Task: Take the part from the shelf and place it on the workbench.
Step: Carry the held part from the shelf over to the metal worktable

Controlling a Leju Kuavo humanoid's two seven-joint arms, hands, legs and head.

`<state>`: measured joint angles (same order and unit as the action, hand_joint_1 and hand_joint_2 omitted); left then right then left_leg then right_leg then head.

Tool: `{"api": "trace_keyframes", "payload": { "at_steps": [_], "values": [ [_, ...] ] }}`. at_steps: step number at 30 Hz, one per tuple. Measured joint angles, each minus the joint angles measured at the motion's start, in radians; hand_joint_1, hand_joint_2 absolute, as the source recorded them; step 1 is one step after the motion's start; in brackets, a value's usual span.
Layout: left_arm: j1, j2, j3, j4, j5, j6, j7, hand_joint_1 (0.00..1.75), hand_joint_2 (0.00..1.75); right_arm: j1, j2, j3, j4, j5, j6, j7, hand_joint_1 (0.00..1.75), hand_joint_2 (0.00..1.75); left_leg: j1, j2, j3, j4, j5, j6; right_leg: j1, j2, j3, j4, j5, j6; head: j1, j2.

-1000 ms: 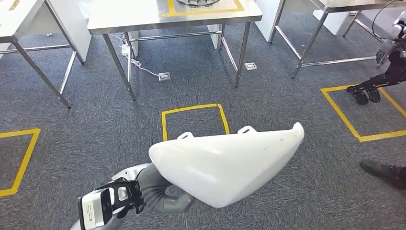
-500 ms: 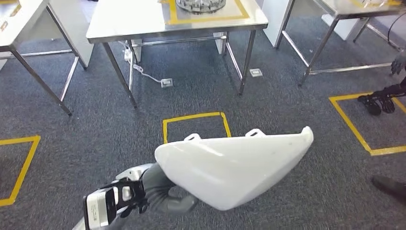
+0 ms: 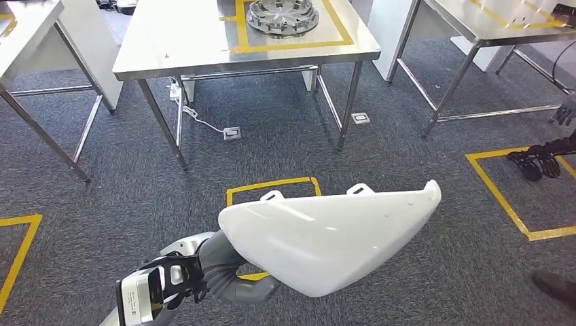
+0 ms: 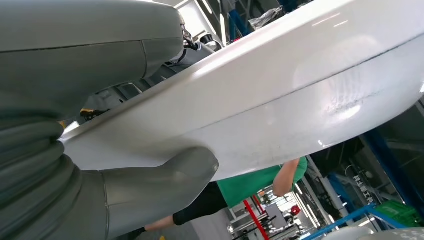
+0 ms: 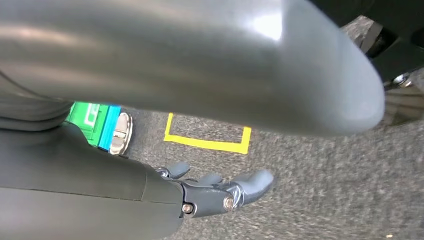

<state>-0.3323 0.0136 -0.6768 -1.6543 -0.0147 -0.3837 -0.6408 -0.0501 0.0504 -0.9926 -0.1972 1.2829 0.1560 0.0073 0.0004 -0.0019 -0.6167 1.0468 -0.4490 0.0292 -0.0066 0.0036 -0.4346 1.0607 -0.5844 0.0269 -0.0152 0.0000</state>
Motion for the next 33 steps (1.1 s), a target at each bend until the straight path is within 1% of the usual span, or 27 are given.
{"api": "trace_keyframes", "payload": {
  "at_steps": [1, 2, 4, 5, 6, 7, 8, 9, 10, 11, 12, 14, 15, 16, 17, 19, 20, 21, 22, 23, 25, 26, 27, 29, 30, 31, 33],
  "values": [
    [-0.001, -0.001, 0.0, -0.001, 0.0, 0.0, 0.0, 1.75, 1.75, -0.003, 0.0, 0.0, 0.0, 0.001, 0.001, 0.0, 0.0, 0.0, 0.001, 0.0, 0.013, -0.002, -0.005, 0.006, -0.001, 0.0, -0.023, 0.043, -0.003, 0.003, 0.002, 0.0],
    [-0.001, -0.001, 0.0, -0.002, -0.001, 0.0, 0.0, 1.75, 1.75, -0.005, 0.001, 0.0, 0.0, 0.001, 0.001, -0.001, 0.0, 0.0, 0.002, 0.0, 0.022, -0.004, -0.012, 0.01, -0.002, 0.0, -0.061, 0.101, -0.016, 0.007, 0.004, 0.0],
    [0.0, -0.002, 0.0, -0.002, -0.002, 0.0, 0.0, 1.75, 1.75, -0.005, 0.001, 0.0, 0.0, 0.001, 0.003, -0.001, 0.0, 0.0, 0.002, -0.003, 0.036, -0.006, -0.029, 0.014, -0.003, 0.0, -0.156, 0.214, -0.071, 0.015, 0.008, 0.0],
    [0.001, -0.002, 0.0, -0.001, -0.002, 0.0, 0.0, 1.75, 1.75, -0.003, 0.001, 0.0, 0.0, 0.001, 0.003, 0.0, 0.0, 0.0, 0.002, -0.006, 0.045, -0.006, -0.038, 0.014, -0.003, 0.0, -0.194, 0.242, -0.096, 0.017, 0.009, 0.0],
    [0.001, -0.002, 0.0, -0.001, -0.002, 0.0, 0.0, 1.75, 1.75, -0.001, 0.001, 0.0, 0.0, 0.001, 0.003, 0.0, 0.0, 0.0, 0.002, -0.009, 0.055, -0.006, -0.047, 0.013, -0.003, 0.0, -0.218, 0.241, -0.102, 0.018, 0.01, 0.0],
    [0.001, -0.002, 0.0, -0.001, -0.002, 0.0, 0.0, 1.75, 1.75, 0.001, 0.0, 0.0, 0.0, 0.001, 0.003, 0.0, 0.0, 0.0, 0.002, -0.011, 0.067, -0.006, -0.057, 0.011, -0.003, 0.0, -0.228, 0.209, -0.08, 0.016, 0.011, 0.0],
    [0.001, -0.002, 0.0, -0.001, -0.002, 0.0, 0.0, 1.75, 1.75, 0.002, 0.0, 0.0, 0.0, 0.001, 0.003, 0.0, 0.0, 0.0, 0.002, -0.012, 0.08, -0.006, -0.067, 0.009, -0.002, 0.0, -0.224, 0.151, -0.033, 0.013, 0.011, 0.0],
    [0.001, -0.002, 0.0, -0.001, -0.002, 0.0, 0.0, 1.75, 1.75, 0.003, 0.0, 0.0, 0.0, 0.0, 0.003, 0.001, 0.0, 0.0, 0.002, -0.011, 0.093, -0.007, -0.078, 0.006, -0.001, -0.001, -0.214, 0.086, 0.03, 0.009, 0.012, 0.0],
    [0.001, -0.002, 0.0, -0.001, -0.002, 0.0, 0.0, 1.75, 1.75, 0.004, 0.0, 0.0, 0.0, -0.001, 0.003, 0.002, 0.0, 0.0, 0.0, -0.012, 0.103, -0.007, -0.088, 0.002, 0.001, -0.003, -0.203, 0.033, 0.075, 0.003, 0.013, 0.0],
    [0.001, -0.002, -0.001, -0.001, -0.002, 0.0, 0.0, 1.75, 1.75, 0.004, 0.0, 0.0, 0.0, -0.002, 0.003, 0.002, 0.0, 0.0, -0.002, -0.013, 0.111, -0.01, -0.098, -0.003, 0.003, -0.005, -0.195, -0.001, 0.104, -0.002, 0.014, 0.0],
    [0.0, -0.002, -0.001, -0.001, -0.002, 0.0, 0.001, 1.75, 1.75, 0.005, 0.0, 0.0, 0.0, -0.002, 0.003, 0.003, 0.0, 0.0, -0.003, -0.014, 0.12, -0.01, -0.102, -0.01, 0.004, -0.005, -0.189, -0.016, 0.116, -0.009, 0.014, 0.0],
    [0.0, -0.002, -0.001, -0.002, -0.002, 0.0, 0.001, 1.75, 1.75, 0.005, 0.0, 0.0, 0.0, -0.003, 0.003, 0.003, 0.0, 0.0, -0.005, -0.014, 0.133, -0.004, -0.102, -0.023, 0.002, -0.003, -0.172, -0.025, 0.114, -0.023, 0.014, 0.0],
    [-0.001, -0.002, -0.001, -0.002, -0.002, 0.0, 0.0, 1.75, 1.75, 0.005, 0.0, 0.0, 0.0, -0.004, 0.003, 0.003, 0.0, 0.0, -0.005, -0.013, 0.131, 0.016, -0.1, -0.027, -0.001, -0.002, -0.159, -0.03, 0.116, -0.031, 0.013, 0.0],
    [-0.003, -0.002, -0.001, -0.003, -0.002, 0.0, 0.0, 1.75, 1.75, 0.005, 0.0, 0.0, 0.0, -0.004, 0.003, 0.004, 0.0, 0.0, -0.005, -0.012, 0.115, 0.049, -0.103, -0.031, -0.002, -0.001, -0.147, -0.032, 0.112, -0.037, 0.01, 0.0],
    [-0.004, -0.002, -0.001, -0.003, -0.002, 0.0, 0.0, 1.75, 1.75, 0.005, 0.0, 0.0, 0.0, -0.005, 0.002, 0.005, 0.0, 0.0, -0.004, -0.01, 0.085, 0.099, -0.114, -0.035, -0.004, -0.001, -0.135, -0.034, 0.107, -0.041, 0.008, 0.0],
    [-0.004, -0.001, -0.002, -0.002, -0.002, 0.0, 0.0, 1.75, 1.75, 0.005, 0.0, 0.0, 0.0, -0.005, -0.001, 0.006, 0.0, 0.0, -0.002, -0.008, -0.001, 0.214, -0.159, -0.041, -0.004, 0.0, -0.121, -0.035, 0.091, -0.046, 0.003, 0.0],
    [-0.003, -0.001, -0.002, -0.002, -0.002, 0.0, 0.0, 1.75, 1.75, 0.006, 0.0, 0.0, 0.0, -0.005, -0.002, 0.005, 0.0, 0.0, -0.001, -0.008, -0.04, 0.252, -0.181, -0.043, -0.004, 0.0, -0.113, -0.035, 0.082, -0.046, 0.002, 0.0],
    [-0.003, -0.001, -0.002, -0.001, -0.002, 0.0, 0.001, 1.75, 1.75, 0.007, 0.0, 0.0, 0.0, -0.005, -0.002, 0.004, 0.0, 0.0, 0.0, -0.007, -0.066, 0.262, -0.19, -0.044, -0.004, 0.001, -0.103, -0.035, 0.073, -0.046, 0.002, 0.0],
    [-0.003, -0.001, -0.002, 0.0, -0.002, -0.001, 0.001, 1.75, 1.75, 0.008, 0.0, 0.0, 0.0, -0.005, -0.003, 0.003, 0.0, 0.0, 0.001, -0.007, -0.077, 0.241, -0.177, -0.044, -0.004, 0.001, -0.091, -0.035, 0.063, -0.044, 0.001, 0.0],
    [-0.003, -0.001, -0.002, 0.0, -0.002, -0.001, 0.001, 1.75, 1.75, 0.009, 0.0, 0.0, 0.0, -0.005, -0.003, 0.001, 0.0, 0.0, 0.001, -0.005, -0.073, 0.192, -0.142, -0.043, -0.004, 0.002, -0.078, -0.035, 0.053, -0.043, 0.001, 0.0],
    [-0.002, 0.0, -0.002, 0.001, -0.001, -0.001, 0.0, 1.75, 1.75, 0.01, 0.0, 0.0, 0.0, -0.005, -0.002, 0.0, 0.0, 0.0, -0.001, -0.002, -0.053, 0.07, -0.038, -0.035, -0.002, 0.003, -0.056, -0.034, 0.03, -0.035, 0.0, 0.0],
    [-0.002, 0.0, -0.002, 0.002, 0.0, -0.001, 0.0, 1.75, 1.75, 0.01, 0.0, 0.0, 0.0, -0.005, -0.002, 0.0, 0.0, 0.0, -0.003, -0.001, -0.043, 0.031, -0.005, -0.03, -0.002, 0.003, -0.048, -0.034, 0.018, -0.029, -0.001, 0.0],
    [-0.001, 0.001, -0.002, 0.002, 0.0, -0.001, 0.0, 1.75, 1.75, 0.01, 0.0, 0.0, 0.0, -0.005, -0.002, 0.0, 0.0, 0.0, -0.005, -0.002, -0.037, 0.011, 0.012, -0.024, -0.001, 0.003, -0.039, -0.033, 0.009, -0.022, -0.001, 0.0],
    [-0.003, 0.0, -0.002, 0.001, 0.001, -0.002, -0.001, 1.75, 1.75, 0.006, 0.0, 0.0, 0.0, -0.005, -0.003, -0.001, 0.0, 0.0, -0.005, -0.005, -0.02, 0.008, 0.001, -0.011, 0.0, 0.002, -0.026, -0.021, 0.006, -0.008, -0.001, 0.0],
    [-0.005, -0.001, -0.002, 0.0, 0.002, -0.002, -0.001, 1.75, 1.75, 0.004, -0.001, 0.0, 0.0, -0.005, -0.003, -0.002, 0.0, 0.0, -0.003, -0.006, -0.009, 0.004, -0.003, -0.004, 0.0, 0.002, -0.032, 0.006, 0.016, -0.004, 0.0, 0.0],
    [-0.007, -0.003, -0.002, -0.001, 0.002, -0.002, -0.001, 1.75, 1.75, 0.001, -0.001, 0.0, 0.0, -0.005, -0.002, -0.003, 0.0, 0.0, -0.001, -0.006, 0.005, 0.0, -0.009, 0.002, -0.001, 0.002, -0.057, 0.049, 0.025, 0.0, 0.001, 0.0],
    [-0.008, -0.005, -0.002, -0.001, 0.003, -0.002, -0.002, 1.75, 1.75, -0.003, -0.001, 0.0, 0.0, -0.006, -0.001, -0.002, 0.0, 0.0, 0.002, -0.005, 0.03, -0.006, -0.026, 0.011, -0.003, 0.001, -0.142, 0.168, 0.016, 0.008, 0.006, 0.0]
  ]
}}
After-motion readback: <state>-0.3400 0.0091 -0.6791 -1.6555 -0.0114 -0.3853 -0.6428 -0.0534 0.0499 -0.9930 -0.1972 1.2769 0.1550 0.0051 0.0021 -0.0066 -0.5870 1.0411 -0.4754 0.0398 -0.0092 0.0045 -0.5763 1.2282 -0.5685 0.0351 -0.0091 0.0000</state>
